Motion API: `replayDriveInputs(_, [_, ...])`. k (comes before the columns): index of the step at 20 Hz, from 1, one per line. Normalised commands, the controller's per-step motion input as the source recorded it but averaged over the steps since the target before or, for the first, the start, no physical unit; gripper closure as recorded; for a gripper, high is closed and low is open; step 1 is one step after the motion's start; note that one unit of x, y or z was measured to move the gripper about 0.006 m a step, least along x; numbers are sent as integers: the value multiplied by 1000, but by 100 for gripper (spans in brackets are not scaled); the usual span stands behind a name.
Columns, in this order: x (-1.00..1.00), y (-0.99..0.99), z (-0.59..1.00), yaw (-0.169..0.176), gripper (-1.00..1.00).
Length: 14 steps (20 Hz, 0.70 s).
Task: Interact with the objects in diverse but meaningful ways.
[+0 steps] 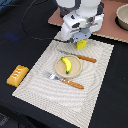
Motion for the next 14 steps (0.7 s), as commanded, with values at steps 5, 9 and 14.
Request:
replayDriveInputs(5, [-340, 178, 912, -17, 100])
replayDriveInputs(9, [-231, 216, 834, -3, 100])
replayDriveInputs(14, [-218, 229, 751, 0, 100])
